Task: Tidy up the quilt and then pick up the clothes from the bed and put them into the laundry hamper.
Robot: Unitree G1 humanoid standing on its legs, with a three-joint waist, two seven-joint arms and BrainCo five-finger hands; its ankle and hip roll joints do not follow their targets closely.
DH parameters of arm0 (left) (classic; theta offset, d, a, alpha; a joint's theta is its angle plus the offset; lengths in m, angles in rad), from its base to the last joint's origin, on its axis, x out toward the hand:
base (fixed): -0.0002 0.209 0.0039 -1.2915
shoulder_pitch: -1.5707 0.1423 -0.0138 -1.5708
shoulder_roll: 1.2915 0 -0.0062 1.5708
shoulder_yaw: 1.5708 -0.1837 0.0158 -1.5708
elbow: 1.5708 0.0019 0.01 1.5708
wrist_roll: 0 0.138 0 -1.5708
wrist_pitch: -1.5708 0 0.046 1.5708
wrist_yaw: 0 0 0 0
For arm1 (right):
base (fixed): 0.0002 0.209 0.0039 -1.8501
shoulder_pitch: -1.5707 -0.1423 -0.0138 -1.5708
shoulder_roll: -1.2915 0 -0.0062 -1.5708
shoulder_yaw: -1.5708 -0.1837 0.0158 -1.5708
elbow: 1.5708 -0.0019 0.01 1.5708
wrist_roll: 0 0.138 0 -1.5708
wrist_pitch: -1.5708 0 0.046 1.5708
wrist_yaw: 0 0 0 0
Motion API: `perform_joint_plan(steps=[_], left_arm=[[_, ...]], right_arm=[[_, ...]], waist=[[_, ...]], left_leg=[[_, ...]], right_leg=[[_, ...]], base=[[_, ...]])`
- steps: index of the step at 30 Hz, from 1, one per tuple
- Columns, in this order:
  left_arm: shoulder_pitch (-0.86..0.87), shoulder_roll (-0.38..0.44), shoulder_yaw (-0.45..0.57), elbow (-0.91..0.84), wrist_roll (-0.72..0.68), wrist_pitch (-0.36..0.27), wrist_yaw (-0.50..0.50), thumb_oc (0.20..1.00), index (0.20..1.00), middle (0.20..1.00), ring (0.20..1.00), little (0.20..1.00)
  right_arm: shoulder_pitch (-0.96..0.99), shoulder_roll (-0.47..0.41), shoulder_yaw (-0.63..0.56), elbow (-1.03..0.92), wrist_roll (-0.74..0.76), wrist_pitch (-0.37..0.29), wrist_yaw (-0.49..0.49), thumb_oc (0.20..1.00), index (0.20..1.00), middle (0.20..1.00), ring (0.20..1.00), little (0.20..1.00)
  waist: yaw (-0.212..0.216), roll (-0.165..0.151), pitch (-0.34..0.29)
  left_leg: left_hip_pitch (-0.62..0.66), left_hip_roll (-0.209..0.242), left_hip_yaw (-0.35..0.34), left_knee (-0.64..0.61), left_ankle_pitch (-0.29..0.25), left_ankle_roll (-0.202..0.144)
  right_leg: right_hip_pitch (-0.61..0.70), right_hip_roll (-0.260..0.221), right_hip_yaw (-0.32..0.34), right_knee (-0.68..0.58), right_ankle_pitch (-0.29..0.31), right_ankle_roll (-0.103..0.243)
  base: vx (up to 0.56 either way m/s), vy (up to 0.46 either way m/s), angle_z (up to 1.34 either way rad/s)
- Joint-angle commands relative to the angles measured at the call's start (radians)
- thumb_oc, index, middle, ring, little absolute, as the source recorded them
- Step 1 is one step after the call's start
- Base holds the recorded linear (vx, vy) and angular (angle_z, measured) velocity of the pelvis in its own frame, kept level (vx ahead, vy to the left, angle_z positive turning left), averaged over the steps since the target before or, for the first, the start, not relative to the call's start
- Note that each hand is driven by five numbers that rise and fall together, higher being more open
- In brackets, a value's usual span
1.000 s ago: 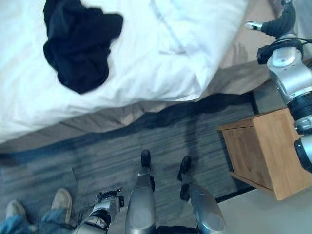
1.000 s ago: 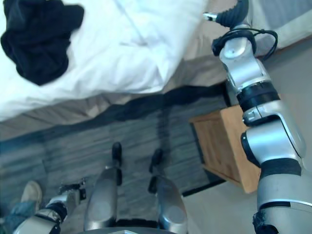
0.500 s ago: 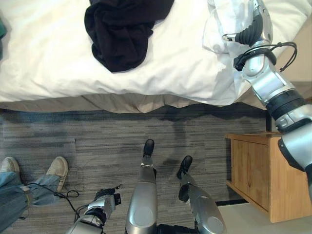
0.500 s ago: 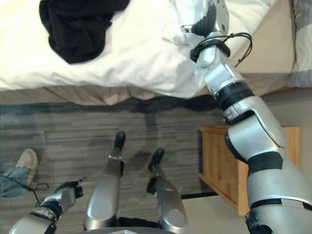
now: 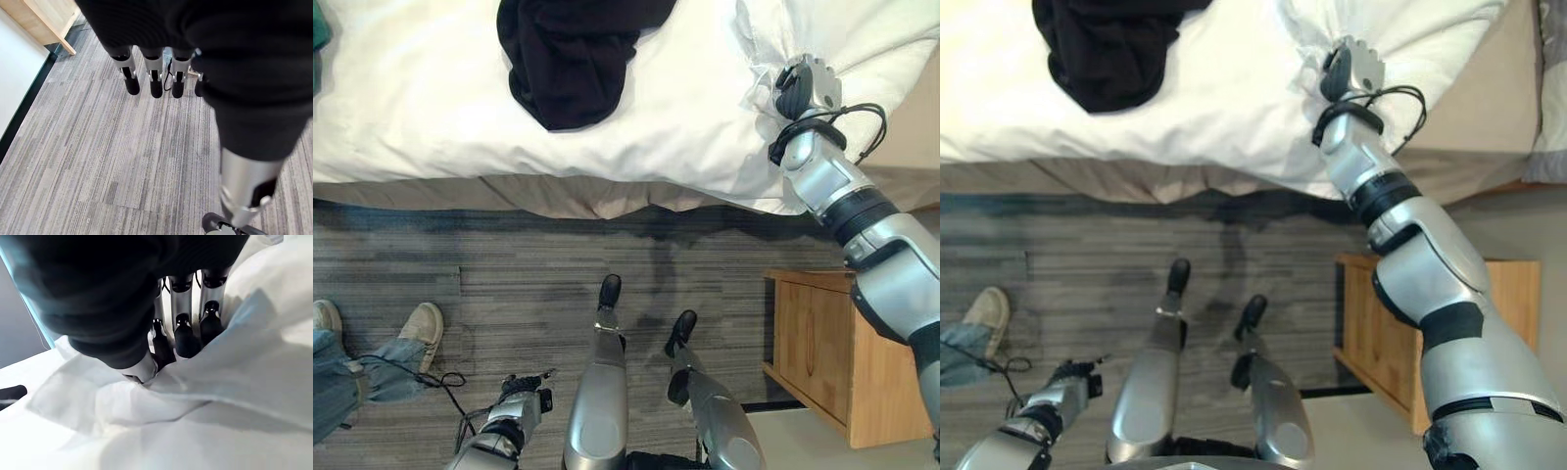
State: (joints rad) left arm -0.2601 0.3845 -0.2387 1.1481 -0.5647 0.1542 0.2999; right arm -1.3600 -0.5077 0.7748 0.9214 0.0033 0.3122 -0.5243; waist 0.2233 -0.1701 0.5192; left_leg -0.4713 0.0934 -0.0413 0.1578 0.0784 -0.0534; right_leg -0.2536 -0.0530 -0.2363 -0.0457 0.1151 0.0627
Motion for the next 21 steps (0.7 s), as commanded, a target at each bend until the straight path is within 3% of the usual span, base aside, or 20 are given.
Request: perform_joint_plan(steps=[1,6,7,11,15,19,20,21], left_arm=[[0.088,0.035,-0.001,0.007,0.052,-0.009,0.005,1.000,1.000,1.000,1.000,1.000],[0.096,0.031,-0.006,0.009,0.059,-0.022,0.011,1.000,1.000,1.000,1.000,1.000],[0.107,0.029,-0.001,0.013,0.073,-0.037,0.016,1.000,1.000,1.000,1.000,1.000],[0.126,0.010,0.011,0.004,0.102,-0.048,0.055,1.000,1.000,1.000,1.000,1.000],[0.133,-0.007,-0.001,-0.018,0.128,-0.037,0.085,1.000,1.000,1.000,1.000,1.000],[0.127,-0.019,-0.023,-0.056,0.134,0.004,0.101,1.000,1.000,1.000,1.000,1.000],[0.121,-0.022,-0.033,-0.055,0.122,0.009,0.099,1.000,1.000,1.000,1.000,1.000],[0.116,-0.024,-0.041,-0.056,0.112,0.012,0.098,1.000,1.000,1.000,1.000,1.000]], right_arm=[[-0.040,-0.022,0.025,0.024,0.042,0.001,-0.040,0.200,0.200,0.200,0.200,0.200],[-0.038,-0.032,-0.012,0.044,0.163,-0.056,-0.119,0.200,0.200,0.200,0.200,0.200],[-0.016,-0.054,-0.055,0.035,0.203,-0.091,-0.149,0.200,0.200,0.200,0.200,0.200],[0.086,-0.123,-0.171,-0.019,0.236,-0.122,-0.158,0.200,0.200,0.200,0.200,0.200],[0.203,-0.205,-0.290,-0.049,0.263,-0.147,-0.123,0.200,0.200,0.200,0.200,0.200],[0.284,-0.254,-0.317,-0.081,0.204,-0.196,-0.039,0.200,0.200,0.200,0.200,0.200],[0.280,-0.256,-0.305,-0.085,0.200,-0.224,-0.033,0.859,0.859,0.859,0.859,0.859],[0.270,-0.256,-0.297,-0.089,0.201,-0.242,-0.028,1.000,1.000,1.000,1.000,1.000]], waist=[[0.031,-0.015,0.001],[0.024,-0.009,0.001],[0.017,-0.008,0.001],[-0.015,-0.004,0.001],[-0.056,0.013,0.001],[-0.087,0.031,0.001],[-0.095,0.039,0.001],[-0.100,0.046,0.001]], left_leg=[[0.014,0.014,-0.019,-0.029,-0.055,-0.004],[0.038,0.017,-0.006,-0.032,-0.058,-0.005],[0.053,0.019,0.000,-0.034,-0.063,-0.006],[0.096,0.023,0.021,-0.035,-0.074,-0.005],[0.129,0.026,0.042,-0.026,-0.087,-0.008],[0.139,0.023,0.047,-0.007,-0.097,-0.007],[0.138,0.024,0.048,0.001,-0.096,-0.009],[0.137,0.026,0.051,0.005,-0.095,-0.010]], right_leg=[[0.040,-0.101,0.032,0.013,-0.005,0.139],[0.050,-0.104,0.039,0.012,-0.006,0.140],[0.058,-0.103,0.046,0.013,-0.008,0.141],[0.076,-0.103,0.073,0.018,-0.014,0.143],[0.081,-0.107,0.096,0.030,-0.021,0.144],[0.066,-0.110,0.123,0.042,-0.021,0.139],[0.059,-0.112,0.127,0.044,-0.020,0.135],[0.054,-0.113,0.130,0.045,-0.019,0.133]], base=[[-0.01,-0.039,0.00],[-0.01,-0.012,-0.05],[-0.02,-0.032,-0.16],[-0.04,-0.035,-0.14],[-0.07,0.024,-0.33],[-0.06,0.090,-0.39],[-0.07,0.164,-0.49],[-0.08,0.149,-0.75]])
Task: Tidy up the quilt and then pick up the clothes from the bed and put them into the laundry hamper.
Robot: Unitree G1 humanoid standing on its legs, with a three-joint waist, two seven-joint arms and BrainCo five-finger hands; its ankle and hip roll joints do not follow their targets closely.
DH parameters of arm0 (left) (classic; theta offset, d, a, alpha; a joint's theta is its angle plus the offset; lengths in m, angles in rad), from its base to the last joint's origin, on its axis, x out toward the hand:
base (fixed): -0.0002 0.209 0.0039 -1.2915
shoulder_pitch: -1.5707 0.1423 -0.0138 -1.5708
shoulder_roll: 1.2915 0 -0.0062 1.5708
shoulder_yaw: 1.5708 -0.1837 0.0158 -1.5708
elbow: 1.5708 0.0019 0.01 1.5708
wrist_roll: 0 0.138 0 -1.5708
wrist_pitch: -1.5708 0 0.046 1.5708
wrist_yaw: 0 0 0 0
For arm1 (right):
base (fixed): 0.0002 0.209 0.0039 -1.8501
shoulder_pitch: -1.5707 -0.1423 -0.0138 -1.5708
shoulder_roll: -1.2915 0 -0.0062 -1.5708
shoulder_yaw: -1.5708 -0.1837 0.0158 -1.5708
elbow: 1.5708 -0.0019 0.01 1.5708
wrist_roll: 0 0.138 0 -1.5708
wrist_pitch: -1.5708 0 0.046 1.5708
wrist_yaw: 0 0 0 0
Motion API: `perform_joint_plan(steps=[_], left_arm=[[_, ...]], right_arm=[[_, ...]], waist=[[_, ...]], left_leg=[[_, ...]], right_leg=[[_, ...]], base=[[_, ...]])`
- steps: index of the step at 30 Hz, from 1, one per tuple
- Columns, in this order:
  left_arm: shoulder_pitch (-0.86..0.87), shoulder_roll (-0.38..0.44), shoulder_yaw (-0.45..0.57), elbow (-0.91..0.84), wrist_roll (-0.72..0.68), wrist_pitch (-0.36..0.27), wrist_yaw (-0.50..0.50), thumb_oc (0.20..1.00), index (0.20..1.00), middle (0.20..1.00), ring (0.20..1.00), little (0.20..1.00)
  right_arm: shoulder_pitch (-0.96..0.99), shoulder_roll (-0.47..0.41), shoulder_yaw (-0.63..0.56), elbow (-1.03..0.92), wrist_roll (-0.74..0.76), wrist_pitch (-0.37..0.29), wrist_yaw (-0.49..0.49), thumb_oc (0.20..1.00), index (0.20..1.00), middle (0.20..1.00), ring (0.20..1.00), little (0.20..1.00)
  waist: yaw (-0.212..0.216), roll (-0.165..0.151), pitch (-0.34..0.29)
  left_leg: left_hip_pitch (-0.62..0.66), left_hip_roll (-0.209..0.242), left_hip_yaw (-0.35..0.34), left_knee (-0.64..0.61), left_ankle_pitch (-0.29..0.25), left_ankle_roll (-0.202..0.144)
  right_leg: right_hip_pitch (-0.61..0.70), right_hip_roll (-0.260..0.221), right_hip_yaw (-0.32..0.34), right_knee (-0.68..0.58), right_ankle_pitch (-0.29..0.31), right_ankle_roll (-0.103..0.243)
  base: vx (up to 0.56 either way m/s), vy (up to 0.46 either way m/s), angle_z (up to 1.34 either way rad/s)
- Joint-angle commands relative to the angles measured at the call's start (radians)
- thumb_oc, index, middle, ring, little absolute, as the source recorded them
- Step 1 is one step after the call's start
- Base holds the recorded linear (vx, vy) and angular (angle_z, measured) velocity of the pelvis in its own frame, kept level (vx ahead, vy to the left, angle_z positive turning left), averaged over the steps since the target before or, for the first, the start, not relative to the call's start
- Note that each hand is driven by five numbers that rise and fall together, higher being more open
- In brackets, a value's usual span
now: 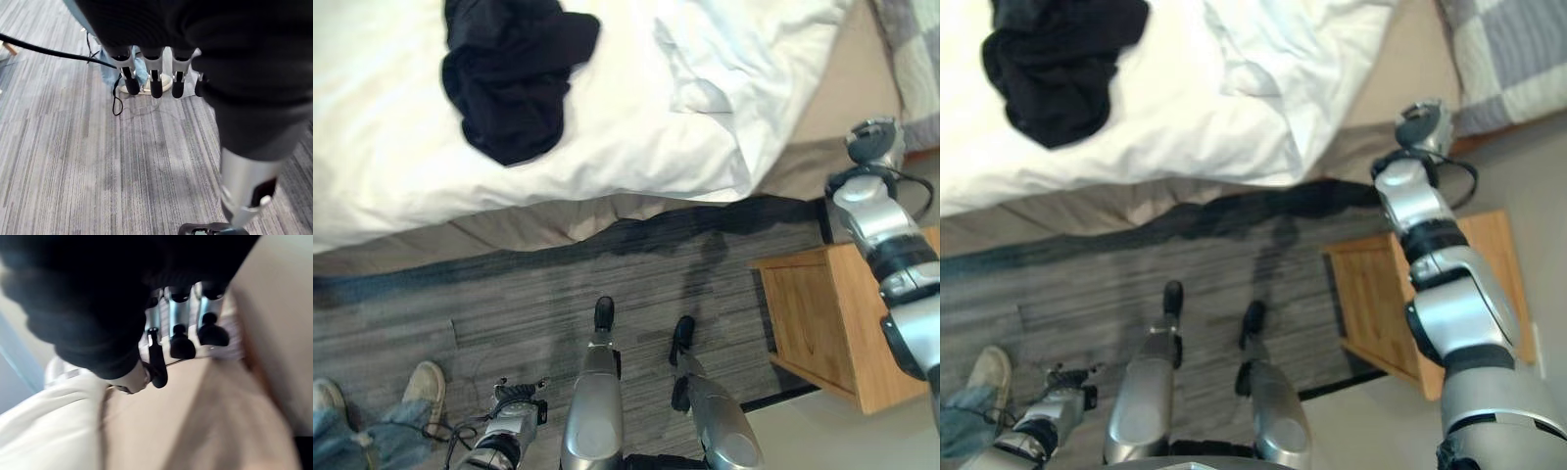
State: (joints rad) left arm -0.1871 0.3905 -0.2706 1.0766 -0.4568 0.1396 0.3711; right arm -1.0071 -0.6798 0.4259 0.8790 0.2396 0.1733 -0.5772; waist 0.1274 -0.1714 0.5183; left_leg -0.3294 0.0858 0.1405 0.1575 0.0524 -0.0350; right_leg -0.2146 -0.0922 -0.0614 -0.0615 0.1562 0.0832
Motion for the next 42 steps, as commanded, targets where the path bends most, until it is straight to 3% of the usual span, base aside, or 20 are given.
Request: perform_joint_plan(steps=[1,2,3,9,14,20,29,32,33,34,35,36,38,42], left_arm=[[0.024,-0.030,-0.025,0.014,-0.011,0.034,0.028,1.000,1.000,1.000,1.000,1.000],[0.010,-0.033,-0.032,0.014,-0.008,0.041,0.030,1.000,1.000,1.000,1.000,1.000],[0.000,-0.034,-0.035,0.014,-0.005,0.047,0.032,1.000,1.000,1.000,1.000,1.000],[-0.034,-0.045,-0.019,0.038,-0.124,0.088,0.003,1.000,1.000,1.000,1.000,1.000],[-0.053,-0.032,0.017,0.040,-0.070,0.102,0.005,1.000,1.000,1.000,1.000,1.000],[-0.051,-0.007,0.036,0.021,-0.151,0.141,0.002,1.000,1.000,1.000,1.000,1.000],[-0.018,0.005,0.075,0.001,-0.261,0.110,-0.021,1.000,1.000,1.000,1.000,1.000],[-0.013,0.003,0.079,-0.001,-0.265,0.091,-0.028,1.000,1.000,1.000,1.000,1.000],[-0.007,0.004,0.078,-0.004,-0.263,0.080,-0.031,1.000,1.000,1.000,1.000,1.000],[-0.007,0.005,0.072,-0.004,-0.269,0.073,-0.031,1.000,1.000,1.000,1.000,1.000],[-0.006,0.002,0.070,-0.007,-0.271,0.066,-0.029,1.000,1.000,1.000,1.000,1.000],[-0.008,-0.001,0.067,-0.007,-0.271,0.057,-0.025,1.000,1.000,1.000,1.000,1.000],[-0.005,-0.004,0.063,-0.001,-0.265,0.038,-0.024,1.000,1.000,1.000,1.000,1.000],[0.000,-0.002,0.049,0.011,-0.235,0.020,-0.044,1.000,1.000,1.000,1.000,1.000]], right_arm=[[-0.114,-0.079,0.065,-0.062,-0.030,-0.124,0.021,0.514,0.514,0.514,0.514,0.514],[-0.133,-0.073,0.070,-0.073,-0.039,-0.118,0.006,0.520,0.520,0.520,0.520,0.520],[-0.150,-0.069,0.074,-0.081,-0.047,-0.115,-0.005,1.000,1.000,1.000,1.000,1.000],[-0.263,-0.078,0.099,-0.151,-0.131,-0.098,-0.017,1.000,1.000,1.000,1.000,1.000],[-0.323,-0.074,0.122,-0.180,-0.167,-0.064,-0.050,1.000,1.000,1.000,1.000,1.000],[-0.387,-0.082,0.166,-0.191,-0.168,-0.053,-0.074,1.000,1.000,1.000,1.000,1.000],[-0.393,-0.018,0.207,-0.164,-0.194,-0.023,-0.128,1.000,1.000,1.000,1.000,1.000],[-0.389,0.013,0.223,-0.126,-0.265,-0.007,-0.137,1.000,1.000,1.000,1.000,1.000],[-0.394,0.028,0.249,-0.105,-0.289,0.032,-0.110,1.000,1.000,1.000,1.000,1.000],[-0.398,0.040,0.261,-0.096,-0.298,0.058,-0.090,0.827,0.827,0.827,0.827,0.827],[-0.399,0.052,0.281,-0.084,-0.304,0.097,-0.068,0.482,0.482,0.482,0.482,0.482],[-0.402,0.062,0.303,-0.066,-0.299,0.134,-0.050,0.200,0.200,0.200,0.200,0.200],[-0.401,0.083,0.345,-0.020,-0.303,0.179,-0.031,0.200,0.200,0.200,0.200,0.200],[-0.416,0.097,0.389,0.042,-0.271,0.187,-0.034,0.200,0.200,0.200,0.200,0.200]], waist=[[-0.014,0.060,0.002],[-0.019,0.066,0.002],[-0.023,0.071,0.002],[-0.033,0.095,0.002],[-0.011,0.067,0.002],[0.013,0.034,0.002],[0.047,0.008,0.002],[0.062,-0.001,0.002],[0.069,-0.002,0.002],[0.071,-0.004,0.002],[0.075,-0.005,0.002],[0.078,-0.005,0.002],[0.087,-0.004,0.002],[0.095,0.006,0.002]], left_leg=[[-0.004,0.037,-0.123,0.006,-0.065,-0.032],[-0.003,0.039,-0.117,0.005,-0.064,-0.033],[-0.002,0.040,-0.112,0.003,-0.063,-0.034],[0.022,0.040,-0.098,-0.027,-0.051,-0.038],[-0.004,0.042,-0.114,-0.001,-0.053,-0.036],[-0.081,0.037,-0.169,0.031,-0.056,-0.030],[-0.179,0.037,-0.210,0.053,-0.052,-0.023],[-0.210,0.037,-0.221,0.054,-0.046,-0.023],[-0.221,0.036,-0.228,0.057,-0.045,-0.023],[-0.225,0.034,-0.230,0.057,-0.045,-0.022],[-0.229,0.032,-0.233,0.055,-0.043,-0.021],[-0.233,0.031,-0.235,0.052,-0.041,-0.019],[-0.241,0.030,-0.238,0.049,-0.037,-0.018],[-0.239,0.026,-0.235,0.036,-0.029,-0.017]], right_leg=[[0.007,-0.074,-0.042,0.060,-0.058,0.111],[0.005,-0.075,-0.042,0.059,-0.059,0.109],[0.003,-0.075,-0.042,0.058,-0.060,0.108],[0.009,-0.081,-0.050,0.056,-0.066,0.101],[0.002,-0.083,-0.070,0.072,-0.065,0.100],[-0.054,-0.067,-0.072,0.107,-0.068,0.094],[-0.131,-0.053,-0.099,0.141,-0.076,0.085],[-0.152,-0.050,-0.119,0.148,-0.076,0.083],[-0.160,-0.049,-0.129,0.154,-0.078,0.083],[-0.163,-0.049,-0.131,0.155,-0.078,0.084],[-0.166,-0.049,-0.132,0.155,-0.077,0.083],[-0.169,-0.048,-0.133,0.154,-0.076,0.083],[-0.171,-0.050,-0.142,0.153,-0.076,0.083],[-0.167,-0.054,-0.152,0.149,-0.074,0.084]], base=[[-0.08,0.123,-0.84],[-0.07,0.113,-0.65],[-0.04,0.091,-0.37],[-0.02,0.086,-0.02],[0.07,-0.051,0.21],[0.09,-0.071,0.34],[0.03,-0.049,0.22],[0.01,-0.093,0.12],[0.02,-0.079,0.21],[0.01,-0.073,0.24],[-0.01,-0.047,0.14],[-0.01,-0.046,0.10],[-0.01,-0.018,0.03],[0.00,0.000,0.00]])
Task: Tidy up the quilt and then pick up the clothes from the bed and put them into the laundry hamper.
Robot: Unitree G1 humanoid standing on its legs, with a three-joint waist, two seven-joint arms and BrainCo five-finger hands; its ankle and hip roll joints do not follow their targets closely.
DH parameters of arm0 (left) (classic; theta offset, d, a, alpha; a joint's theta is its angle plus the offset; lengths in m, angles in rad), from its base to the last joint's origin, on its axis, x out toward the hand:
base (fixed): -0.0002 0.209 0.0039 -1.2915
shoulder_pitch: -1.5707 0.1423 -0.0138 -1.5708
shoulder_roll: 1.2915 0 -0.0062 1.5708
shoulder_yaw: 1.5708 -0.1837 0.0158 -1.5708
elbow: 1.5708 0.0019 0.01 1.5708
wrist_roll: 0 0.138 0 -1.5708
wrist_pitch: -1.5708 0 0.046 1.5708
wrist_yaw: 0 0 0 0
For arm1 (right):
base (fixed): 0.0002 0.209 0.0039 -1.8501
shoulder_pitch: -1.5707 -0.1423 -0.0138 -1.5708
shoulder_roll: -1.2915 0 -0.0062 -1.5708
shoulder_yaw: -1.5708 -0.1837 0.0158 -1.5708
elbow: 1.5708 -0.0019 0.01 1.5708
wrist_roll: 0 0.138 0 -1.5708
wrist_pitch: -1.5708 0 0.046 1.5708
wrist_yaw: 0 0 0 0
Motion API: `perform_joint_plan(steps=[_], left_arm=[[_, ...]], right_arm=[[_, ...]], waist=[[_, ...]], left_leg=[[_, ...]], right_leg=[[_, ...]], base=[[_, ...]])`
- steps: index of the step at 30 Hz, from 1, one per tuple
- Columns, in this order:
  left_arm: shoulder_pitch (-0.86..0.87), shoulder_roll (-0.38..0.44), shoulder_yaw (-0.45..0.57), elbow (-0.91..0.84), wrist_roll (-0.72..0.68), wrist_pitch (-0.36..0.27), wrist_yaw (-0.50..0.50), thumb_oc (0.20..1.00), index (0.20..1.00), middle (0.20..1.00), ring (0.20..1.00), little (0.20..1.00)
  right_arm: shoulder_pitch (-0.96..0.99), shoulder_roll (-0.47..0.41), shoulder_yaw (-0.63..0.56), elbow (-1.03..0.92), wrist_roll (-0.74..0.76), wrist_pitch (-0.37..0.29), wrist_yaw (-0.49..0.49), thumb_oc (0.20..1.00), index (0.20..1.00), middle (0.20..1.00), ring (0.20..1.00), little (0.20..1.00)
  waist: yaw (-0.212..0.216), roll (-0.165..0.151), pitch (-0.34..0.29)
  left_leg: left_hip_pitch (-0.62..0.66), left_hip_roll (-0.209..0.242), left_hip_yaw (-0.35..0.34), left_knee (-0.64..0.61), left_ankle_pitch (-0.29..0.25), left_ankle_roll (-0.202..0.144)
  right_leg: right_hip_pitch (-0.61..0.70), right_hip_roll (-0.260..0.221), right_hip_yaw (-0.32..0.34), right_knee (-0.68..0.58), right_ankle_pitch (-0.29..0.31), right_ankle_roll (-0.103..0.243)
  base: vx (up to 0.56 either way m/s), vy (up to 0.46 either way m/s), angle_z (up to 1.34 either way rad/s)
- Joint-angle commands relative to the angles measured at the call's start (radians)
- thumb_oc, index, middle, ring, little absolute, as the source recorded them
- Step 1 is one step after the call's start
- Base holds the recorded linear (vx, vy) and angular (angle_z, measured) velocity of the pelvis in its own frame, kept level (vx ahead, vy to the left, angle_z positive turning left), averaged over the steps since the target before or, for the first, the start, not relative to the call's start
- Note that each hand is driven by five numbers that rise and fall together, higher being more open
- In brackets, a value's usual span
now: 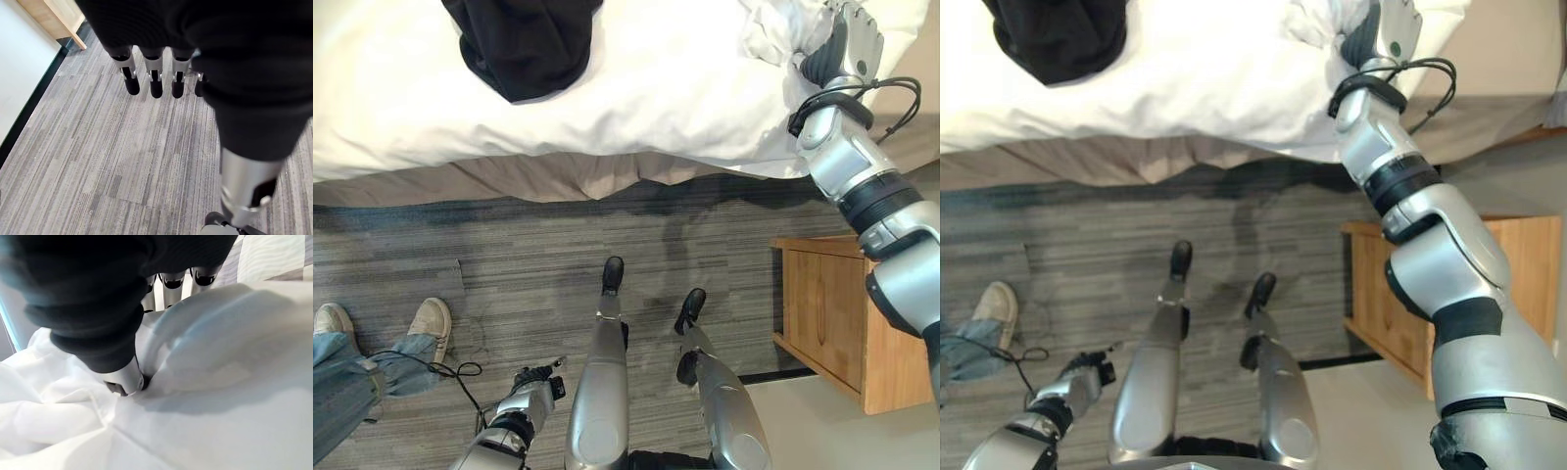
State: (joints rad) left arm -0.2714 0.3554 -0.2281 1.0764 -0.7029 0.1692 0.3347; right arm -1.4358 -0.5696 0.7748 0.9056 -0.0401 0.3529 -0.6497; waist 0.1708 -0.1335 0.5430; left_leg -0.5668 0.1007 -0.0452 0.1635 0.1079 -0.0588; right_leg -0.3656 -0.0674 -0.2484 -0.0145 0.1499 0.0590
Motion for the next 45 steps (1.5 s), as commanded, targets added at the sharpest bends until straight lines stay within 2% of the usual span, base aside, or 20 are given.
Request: perform_joint_plan(steps=[1,5,9,11,13,17,19,21,23,24,26,28,30,32,38,39,42,43,44,45], left_arm=[[0.087,0.035,0.003,0.015,0.022,-0.016,-0.013,1.000,1.000,1.000,1.000,1.000],[0.096,0.038,0.004,0.023,0.052,-0.024,-0.016,1.000,1.000,1.000,1.000,1.000],[0.115,0.035,0.008,0.039,0.113,-0.039,-0.017,1.000,1.000,1.000,1.000,1.000],[0.130,0.026,0.014,0.044,0.135,-0.048,-0.006,1.000,1.000,1.000,1.000,1.000],[0.145,0.015,0.015,0.044,0.162,-0.053,0.012,1.000,1.000,1.000,1.000,1.000],[0.164,-0.006,0.008,0.027,0.263,-0.050,0.045,1.000,1.000,1.000,1.000,1.000],[0.159,-0.015,-0.009,0.020,0.305,-0.039,0.059,1.000,1.000,1.000,1.000,1.000],[0.150,-0.026,-0.031,0.015,0.316,-0.021,0.068,1.000,1.000,1.000,1.000,1.000],[0.140,-0.030,-0.039,0.013,0.317,-0.011,0.070,1.000,1.000,1.000,1.000,1.000],[0.121,-0.039,-0.059,0.015,0.271,0.012,0.068,1.000,1.000,1.000,1.000,1.000],[0.096,-0.050,-0.060,0.021,0.235,0.038,0.064,1.000,1.000,1.000,1.000,1.000],[0.080,-0.056,-0.062,0.026,0.209,0.054,0.059,1.000,1.000,1.000,1.000,1.000],[0.059,-0.066,-0.063,0.045,0.182,0.072,0.048,1.000,1.000,1.000,1.000,1.000],[0.052,-0.069,-0.062,0.052,0.200,0.080,0.036,1.000,1.000,1.000,1.000,1.000],[0.052,-0.072,-0.039,0.068,0.202,0.096,0.021,1.000,1.000,1.000,1.000,1.000],[0.052,-0.075,-0.038,0.070,0.197,0.094,0.023,1.000,1.000,1.000,1.000,1.000],[0.068,-0.076,-0.035,0.077,0.197,0.083,0.021,1.000,1.000,1.000,1.000,1.000],[0.074,-0.073,-0.037,0.077,0.188,0.086,0.022,1.000,1.000,1.000,1.000,1.000],[0.080,-0.071,-0.037,0.075,0.183,0.088,0.026,1.000,1.000,1.000,1.000,1.000],[0.085,-0.069,-0.037,0.075,0.192,0.091,0.031,1.000,1.000,1.000,1.000,1.000]], right_arm=[[0.006,-0.012,0.044,0.030,0.018,0.001,0.031,0.200,0.200,0.200,0.200,0.200],[-0.004,-0.011,0.037,0.049,0.094,-0.047,-0.022,0.200,0.200,0.200,0.200,0.200],[0.011,-0.029,-0.032,0.035,0.208,-0.186,-0.094,0.200,0.200,0.200,0.200,0.200],[0.055,-0.050,-0.105,-0.007,0.230,-0.261,-0.129,0.200,0.200,0.200,0.200,0.200],[0.127,-0.078,-0.194,-0.069,0.223,-0.291,-0.132,0.200,0.200,0.200,0.200,0.200],[0.310,-0.123,-0.351,-0.183,0.224,-0.285,-0.124,0.200,0.200,0.200,0.200,0.200],[0.411,-0.139,-0.420,-0.207,0.249,-0.276,-0.084,0.200,0.200,0.200,0.200,0.200],[0.537,-0.143,-0.481,-0.225,0.278,-0.233,-0.007,0.200,0.200,0.200,0.200,0.200],[0.591,-0.137,-0.501,-0.221,0.310,-0.193,0.039,0.479,0.479,0.479,0.479,0.479],[0.697,-0.117,-0.529,-0.197,0.338,-0.191,0.056,1.000,1.000,1.000,1.000,1.000],[0.756,-0.087,-0.548,-0.128,0.375,-0.187,0.071,1.000,1.000,1.000,1.000,1.000],[0.773,-0.077,-0.559,-0.060,0.365,-0.215,0.097,1.000,1.000,1.000,1.000,1.000],[0.765,-0.081,-0.560,0.009,0.356,-0.277,0.136,1.000,1.000,1.000,1.000,1.000],[0.747,-0.096,-0.558,0.009,0.358,-0.285,0.135,1.000,1.000,1.000,1.000,1.000],[0.684,-0.181,-0.582,-0.025,0.358,-0.237,0.096,1.000,1.000,1.000,1.000,1.000],[0.656,-0.209,-0.584,-0.021,0.352,-0.257,0.081,1.000,1.000,1.000,1.000,1.000],[0.573,-0.264,-0.577,-0.021,0.347,-0.328,0.115,1.000,1.000,1.000,1.000,1.000],[0.530,-0.275,-0.563,-0.040,0.332,-0.356,0.138,0.338,0.338,0.338,0.338,0.338],[0.498,-0.280,-0.549,-0.064,0.308,-0.371,0.154,0.200,0.200,0.200,0.200,0.200],[0.474,-0.282,-0.536,-0.093,0.288,-0.379,0.166,0.200,0.200,0.200,0.200,0.200]], waist=[[0.055,-0.030,-0.023],[0.061,-0.031,-0.023],[0.058,-0.030,-0.023],[0.046,-0.028,-0.023],[0.031,-0.026,-0.023],[-0.010,-0.007,-0.023],[-0.037,0.008,-0.023],[-0.073,0.028,-0.023],[-0.094,0.037,-0.023],[-0.129,0.060,-0.023],[-0.152,0.078,-0.023],[-0.161,0.092,-0.023],[-0.171,0.116,-0.023],[-0.178,0.126,-0.023],[-0.189,0.125,-0.023],[-0.185,0.124,-0.023],[-0.165,0.119,-0.039],[-0.154,0.115,-0.051],[-0.146,0.111,-0.056],[-0.137,0.107,-0.063]], left_leg=[[0.006,0.009,-0.048,0.022,-0.083,0.007],[0.033,0.011,-0.038,0.008,-0.084,0.008],[0.085,0.015,-0.015,-0.004,-0.089,0.005],[0.113,0.016,-0.005,-0.003,-0.096,0.006],[0.145,0.016,0.005,-0.001,-0.108,0.006],[0.196,0.012,0.024,0.007,-0.126,0.008],[0.213,0.010,0.033,0.013,-0.135,0.010],[0.234,0.010,0.044,0.022,-0.149,0.010],[0.240,0.009,0.051,0.022,-0.148,0.010],[0.260,0.015,0.071,0.019,-0.145,0.009],[0.275,0.019,0.087,0.017,-0.145,0.008],[0.284,0.023,0.096,0.016,-0.142,0.006],[0.304,0.028,0.109,0.009,-0.135,-0.001],[0.315,0.033,0.117,0.005,-0.129,-0.006],[0.358,0.045,0.136,-0.023,-0.121,-0.017],[0.364,0.047,0.135,-0.028,-0.117,-0.019],[0.378,0.045,0.125,-0.033,-0.124,-0.023],[0.378,0.043,0.120,-0.035,-0.122,-0.025],[0.378,0.042,0.116,-0.032,-0.123,-0.025],[0.377,0.041,0.111,-0.027,-0.125,-0.025]], right_leg=[[-0.010,-0.080,0.033,0.098,-0.066,0.111],[0.018,-0.083,0.028,0.083,-0.063,0.114],[0.066,-0.086,0.035,0.067,-0.064,0.120],[0.089,-0.089,0.048,0.067,-0.068,0.124],[0.113,-0.092,0.066,0.067,-0.074,0.129],[0.150,-0.100,0.104,0.068,-0.083,0.135],[0.156,-0.105,0.127,0.071,-0.087,0.136],[0.159,-0.106,0.159,0.075,-0.094,0.136],[0.155,-0.107,0.173,0.077,-0.094,0.135],[0.154,-0.108,0.198,0.079,-0.095,0.130],[0.154,-0.110,0.209,0.078,-0.095,0.125],[0.156,-0.110,0.214,0.077,-0.095,0.121],[0.166,-0.110,0.215,0.074,-0.097,0.114],[0.170,-0.108,0.216,0.079,-0.103,0.106],[0.200,-0.101,0.210,0.073,-0.117,0.093],[0.208,-0.101,0.206,0.068,-0.115,0.093],[0.228,-0.104,0.190,0.062,-0.120,0.096],[0.231,-0.106,0.182,0.061,-0.119,0.099],[0.237,-0.108,0.177,0.062,-0.120,0.101],[0.242,-0.111,0.171,0.063,-0.122,0.104]], base=[[0.00,0.000,0.00],[-0.01,-0.016,0.01],[-0.01,-0.004,-0.03],[-0.02,0.012,-0.06],[-0.02,0.015,-0.15],[-0.04,0.058,-0.19],[-0.07,0.090,-0.27],[-0.07,0.108,-0.45],[-0.06,0.102,-0.43],[-0.05,0.143,-0.15],[-0.04,0.107,-0.13],[-0.02,0.044,-0.30],[-0.01,0.051,-0.26],[-0.01,0.070,-0.26],[-0.03,0.052,-0.25],[-0.02,0.020,-0.06],[0.00,0.011,-0.03],[0.00,0.000,0.00],[0.05,-0.001,0.03],[0.11,-0.044,0.07]])
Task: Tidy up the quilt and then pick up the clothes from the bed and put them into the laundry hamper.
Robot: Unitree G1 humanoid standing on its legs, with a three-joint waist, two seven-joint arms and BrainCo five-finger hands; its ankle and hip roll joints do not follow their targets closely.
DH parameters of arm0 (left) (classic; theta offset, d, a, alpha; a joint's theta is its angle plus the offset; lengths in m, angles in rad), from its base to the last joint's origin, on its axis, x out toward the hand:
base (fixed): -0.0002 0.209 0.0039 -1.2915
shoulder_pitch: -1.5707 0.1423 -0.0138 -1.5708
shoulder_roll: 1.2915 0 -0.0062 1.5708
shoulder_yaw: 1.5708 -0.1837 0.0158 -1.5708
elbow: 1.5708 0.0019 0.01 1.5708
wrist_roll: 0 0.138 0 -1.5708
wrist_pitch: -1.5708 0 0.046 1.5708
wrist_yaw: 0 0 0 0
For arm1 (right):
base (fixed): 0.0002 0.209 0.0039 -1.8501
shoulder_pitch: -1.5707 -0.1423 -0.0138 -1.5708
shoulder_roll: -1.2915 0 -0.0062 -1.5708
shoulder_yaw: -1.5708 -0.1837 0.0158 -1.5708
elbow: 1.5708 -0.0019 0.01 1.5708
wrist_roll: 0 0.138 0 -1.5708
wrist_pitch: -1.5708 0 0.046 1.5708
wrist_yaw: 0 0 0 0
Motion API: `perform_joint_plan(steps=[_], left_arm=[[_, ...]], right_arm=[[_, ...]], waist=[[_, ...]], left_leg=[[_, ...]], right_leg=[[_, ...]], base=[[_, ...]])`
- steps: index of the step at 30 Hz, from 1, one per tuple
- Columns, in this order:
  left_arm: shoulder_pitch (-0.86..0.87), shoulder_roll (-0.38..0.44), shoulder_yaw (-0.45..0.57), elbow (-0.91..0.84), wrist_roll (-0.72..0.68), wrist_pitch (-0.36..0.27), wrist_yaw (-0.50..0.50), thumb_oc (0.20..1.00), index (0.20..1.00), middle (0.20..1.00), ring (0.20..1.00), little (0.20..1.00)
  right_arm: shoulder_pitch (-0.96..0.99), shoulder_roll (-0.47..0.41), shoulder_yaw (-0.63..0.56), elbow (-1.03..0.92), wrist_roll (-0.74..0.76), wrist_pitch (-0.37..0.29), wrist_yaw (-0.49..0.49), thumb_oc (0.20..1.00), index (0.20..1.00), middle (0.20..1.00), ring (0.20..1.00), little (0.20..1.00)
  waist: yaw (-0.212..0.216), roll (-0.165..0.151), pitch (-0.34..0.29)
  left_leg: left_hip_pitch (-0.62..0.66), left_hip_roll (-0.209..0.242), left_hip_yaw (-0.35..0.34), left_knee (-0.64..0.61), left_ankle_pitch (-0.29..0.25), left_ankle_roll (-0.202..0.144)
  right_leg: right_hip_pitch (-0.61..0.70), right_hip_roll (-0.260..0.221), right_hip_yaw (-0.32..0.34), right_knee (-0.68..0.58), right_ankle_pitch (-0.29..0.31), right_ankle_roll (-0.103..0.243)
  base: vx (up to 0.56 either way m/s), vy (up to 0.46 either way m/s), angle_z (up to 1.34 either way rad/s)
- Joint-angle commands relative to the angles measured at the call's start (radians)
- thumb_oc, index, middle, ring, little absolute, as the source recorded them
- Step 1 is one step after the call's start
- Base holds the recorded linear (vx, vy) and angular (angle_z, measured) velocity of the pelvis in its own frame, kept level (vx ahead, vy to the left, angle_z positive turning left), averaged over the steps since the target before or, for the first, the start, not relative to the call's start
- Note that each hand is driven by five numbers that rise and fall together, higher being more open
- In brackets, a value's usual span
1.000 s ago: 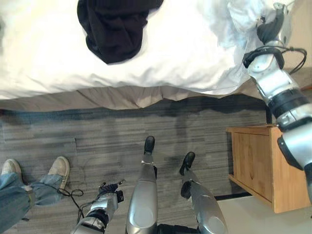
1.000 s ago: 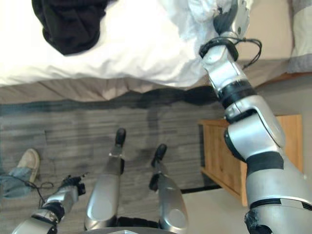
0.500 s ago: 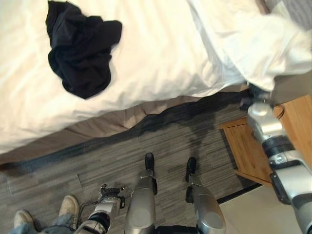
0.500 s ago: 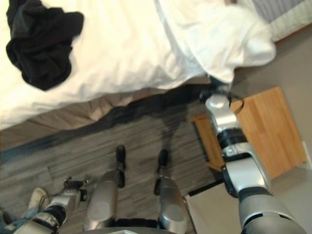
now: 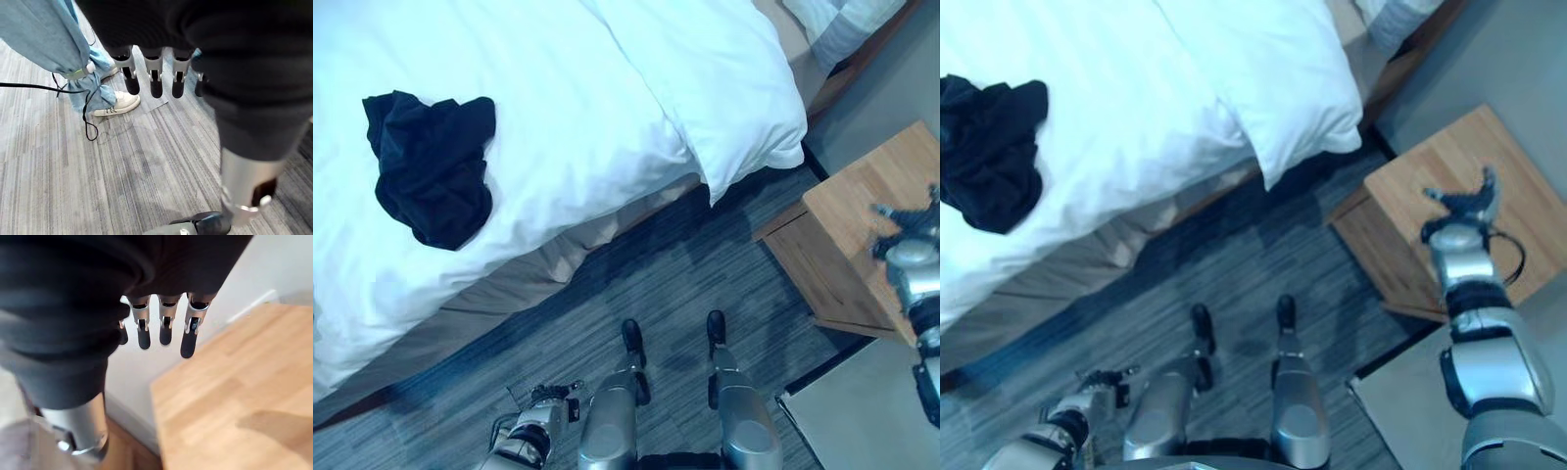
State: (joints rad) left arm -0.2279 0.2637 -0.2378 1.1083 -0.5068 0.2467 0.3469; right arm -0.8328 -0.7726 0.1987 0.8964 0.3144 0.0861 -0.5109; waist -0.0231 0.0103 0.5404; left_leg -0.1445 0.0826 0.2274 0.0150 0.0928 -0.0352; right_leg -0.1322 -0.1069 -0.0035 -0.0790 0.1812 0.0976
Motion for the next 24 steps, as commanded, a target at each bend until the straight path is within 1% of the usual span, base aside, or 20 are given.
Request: perform_joint_plan(steps=[1,3,4,5,6,7,8,9,10,11,12,14,15,16,17,18,19,20,22,24], left_arm=[[0.047,0.028,-0.029,0.045,0.023,0.016,0.023,1.000,1.000,1.000,1.000,1.000],[0.053,0.045,-0.036,0.048,0.084,0.029,0.022,1.000,1.000,1.000,1.000,1.000],[0.052,0.061,-0.041,0.048,0.118,0.036,0.024,1.000,1.000,1.000,1.000,1.000],[0.045,0.073,-0.046,0.046,0.123,0.045,0.032,1.000,1.000,1.000,1.000,1.000],[0.033,0.085,-0.050,0.041,0.099,0.059,0.048,1.000,1.000,1.000,1.000,1.000],[0.015,0.102,-0.048,0.030,0.050,0.077,0.065,1.000,1.000,1.000,1.000,1.000],[0.000,0.112,-0.043,0.021,-0.021,0.097,0.077,1.000,1.000,1.000,1.000,1.000],[-0.010,0.117,-0.038,0.015,-0.078,0.106,0.078,1.000,1.000,1.000,1.000,1.000],[-0.014,0.120,-0.035,0.012,-0.098,0.108,0.075,1.000,1.000,1.000,1.000,1.000],[-0.016,0.123,-0.019,0.004,-0.183,0.106,0.062,1.000,1.000,1.000,1.000,1.000],[-0.012,0.123,-0.012,0.000,-0.206,0.099,0.051,1.000,1.000,1.000,1.000,1.000],[0.005,0.128,0.001,-0.012,-0.253,0.063,0.021,1.000,1.000,1.000,1.000,1.000],[0.012,0.128,0.003,-0.018,-0.269,0.055,0.022,1.000,1.000,1.000,1.000,1.000],[0.022,0.131,0.009,-0.025,-0.301,0.036,0.023,1.000,1.000,1.000,1.000,1.000],[0.033,0.137,0.018,-0.040,-0.351,0.011,0.025,1.000,1.000,1.000,1.000,1.000],[0.038,0.139,0.021,-0.046,-0.364,0.000,0.026,1.000,1.000,1.000,1.000,1.000],[0.039,0.140,0.022,-0.048,-0.363,-0.003,0.024,1.000,1.000,1.000,1.000,1.000],[0.046,0.142,0.022,-0.055,-0.355,-0.021,0.021,1.000,1.000,1.000,1.000,1.000],[0.060,0.140,0.013,-0.066,-0.352,-0.051,0.008,1.000,1.000,1.000,1.000,1.000],[0.079,0.136,-0.001,-0.074,-0.338,-0.090,-0.012,1.000,1.000,1.000,1.000,1.000]], right_arm=[[-0.155,-0.080,0.060,-0.124,-0.083,-0.109,0.028,0.200,0.200,0.200,0.200,0.200],[-0.193,-0.076,0.086,-0.201,-0.093,-0.075,0.038,0.200,0.200,0.200,0.200,0.200],[-0.221,-0.073,0.103,-0.247,-0.089,-0.042,0.040,0.200,0.200,0.200,0.200,0.200],[-0.246,-0.070,0.115,-0.269,-0.092,-0.027,0.044,0.200,0.200,0.200,0.200,0.200],[-0.278,-0.066,0.132,-0.284,-0.103,-0.009,0.036,0.200,0.200,0.200,0.200,0.200],[-0.334,-0.070,0.169,-0.289,-0.115,0.011,0.020,0.200,0.200,0.200,0.200,0.200],[-0.388,-0.072,0.204,-0.281,-0.117,0.023,0.010,0.200,0.200,0.200,0.200,0.200],[-0.446,-0.072,0.244,-0.263,-0.108,0.033,-0.002,0.200,0.200,0.200,0.200,0.200],[-0.469,-0.072,0.259,-0.255,-0.104,0.035,-0.005,0.200,0.200,0.200,0.200,0.200],[-0.546,-0.067,0.311,-0.220,-0.095,0.036,-0.012,0.200,0.200,0.200,0.200,0.200],[-0.575,-0.063,0.331,-0.205,-0.098,0.036,-0.015,0.200,0.200,0.200,0.200,0.200],[-0.636,-0.051,0.378,-0.159,-0.111,0.032,-0.021,0.200,0.200,0.200,0.200,0.200],[-0.641,-0.048,0.386,-0.152,-0.114,0.032,-0.024,0.200,0.200,0.200,0.200,0.200],[-0.654,-0.042,0.402,-0.137,-0.114,0.040,-0.033,0.200,0.200,0.200,0.200,0.200],[-0.669,-0.026,0.422,-0.107,-0.107,0.061,-0.049,0.200,0.200,0.200,0.200,0.200],[-0.677,-0.016,0.432,-0.090,-0.103,0.079,-0.057,0.200,0.200,0.200,0.200,0.200],[-0.678,-0.014,0.433,-0.086,-0.101,0.082,-0.059,0.200,0.200,0.200,0.200,0.200],[-0.681,-0.002,0.438,-0.062,-0.097,0.102,-0.066,0.200,0.200,0.200,0.200,0.200],[-0.679,0.012,0.445,-0.021,-0.112,0.119,-0.082,0.200,0.200,0.200,0.200,0.200],[-0.665,0.030,0.448,0.041,-0.075,0.146,-0.114,0.200,0.200,0.200,0.200,0.200]], waist=[[0.067,-0.044,-0.067],[0.077,-0.062,-0.075],[0.084,-0.075,-0.075],[0.087,-0.083,-0.070],[0.092,-0.089,-0.062],[0.099,-0.096,-0.045],[0.106,-0.096,-0.027],[0.112,-0.096,-0.020],[0.114,-0.096,-0.020],[0.121,-0.094,-0.020],[0.124,-0.091,-0.020],[0.137,-0.090,-0.020],[0.140,-0.089,-0.020],[0.146,-0.090,-0.020],[0.154,-0.091,-0.020],[0.160,-0.090,-0.020],[0.161,-0.090,-0.020],[0.167,-0.087,-0.020],[0.175,-0.078,-0.020],[0.187,-0.066,-0.020]], left_leg=[[-0.048,0.060,-0.166,0.131,-0.113,-0.046],[-0.061,0.065,-0.177,0.159,-0.119,-0.043],[-0.073,0.069,-0.186,0.181,-0.124,-0.040],[-0.086,0.071,-0.196,0.199,-0.131,-0.039],[-0.100,0.074,-0.203,0.211,-0.135,-0.038],[-0.121,0.076,-0.212,0.223,-0.136,-0.038],[-0.134,0.077,-0.219,0.230,-0.139,-0.038],[-0.153,0.076,-0.225,0.225,-0.134,-0.038],[-0.165,0.074,-0.228,0.219,-0.127,-0.038],[-0.207,0.072,-0.239,0.206,-0.114,-0.039],[-0.229,0.072,-0.245,0.204,-0.107,-0.040],[-0.307,0.073,-0.268,0.217,-0.092,-0.041],[-0.319,0.075,-0.271,0.224,-0.095,-0.041],[-0.352,0.077,-0.278,0.232,-0.089,-0.040],[-0.403,0.079,-0.292,0.243,-0.080,-0.041],[-0.426,0.080,-0.300,0.246,-0.074,-0.042],[-0.432,0.080,-0.301,0.247,-0.072,-0.042],[-0.459,0.081,-0.309,0.249,-0.064,-0.043],[-0.497,0.078,-0.321,0.249,-0.052,-0.044],[-0.537,0.074,-0.334,0.252,-0.043,-0.047]], right_leg=[[0.016,-0.075,-0.079,0.134,-0.155,0.069],[0.023,-0.077,-0.082,0.151,-0.159,0.074],[0.021,-0.076,-0.081,0.165,-0.162,0.076],[0.018,-0.075,-0.081,0.175,-0.165,0.077],[0.011,-0.072,-0.081,0.181,-0.166,0.076],[-0.005,-0.067,-0.081,0.188,-0.165,0.076],[-0.016,-0.061,-0.082,0.193,-0.166,0.074],[-0.039,-0.055,-0.082,0.194,-0.164,0.072],[-0.053,-0.054,-0.083,0.192,-0.160,0.071],[-0.103,-0.046,-0.088,0.196,-0.156,0.065],[-0.128,-0.043,-0.091,0.202,-0.155,0.062],[-0.208,-0.034,-0.106,0.232,-0.157,0.049],[-0.221,-0.031,-0.107,0.242,-0.161,0.046],[-0.255,-0.028,-0.115,0.259,-0.163,0.042],[-0.302,-0.023,-0.129,0.284,-0.169,0.035],[-0.324,-0.020,-0.137,0.295,-0.172,0.031],[-0.329,-0.020,-0.139,0.297,-0.173,0.031],[-0.353,-0.017,-0.146,0.311,-0.178,0.026],[-0.393,-0.014,-0.154,0.333,-0.185,0.019],[-0.432,-0.010,-0.167,0.359,-0.198,0.012]], base=[[0.20,-0.106,0.13],[0.25,-0.204,0.26],[0.23,-0.278,0.30],[0.18,-0.295,0.25],[0.06,-0.288,0.18],[0.00,-0.274,0.18],[-0.05,-0.245,0.29],[-0.05,-0.158,0.35],[-0.07,-0.156,0.24],[-0.04,-0.139,0.10],[-0.03,-0.192,0.10],[0.00,-0.172,0.17],[0.00,-0.170,0.13],[-0.01,-0.232,0.12],[-0.01,-0.270,0.22],[-0.01,-0.204,0.23],[-0.01,-0.151,0.28],[-0.02,-0.109,0.18],[-0.04,-0.108,0.14],[-0.07,-0.058,0.11]])
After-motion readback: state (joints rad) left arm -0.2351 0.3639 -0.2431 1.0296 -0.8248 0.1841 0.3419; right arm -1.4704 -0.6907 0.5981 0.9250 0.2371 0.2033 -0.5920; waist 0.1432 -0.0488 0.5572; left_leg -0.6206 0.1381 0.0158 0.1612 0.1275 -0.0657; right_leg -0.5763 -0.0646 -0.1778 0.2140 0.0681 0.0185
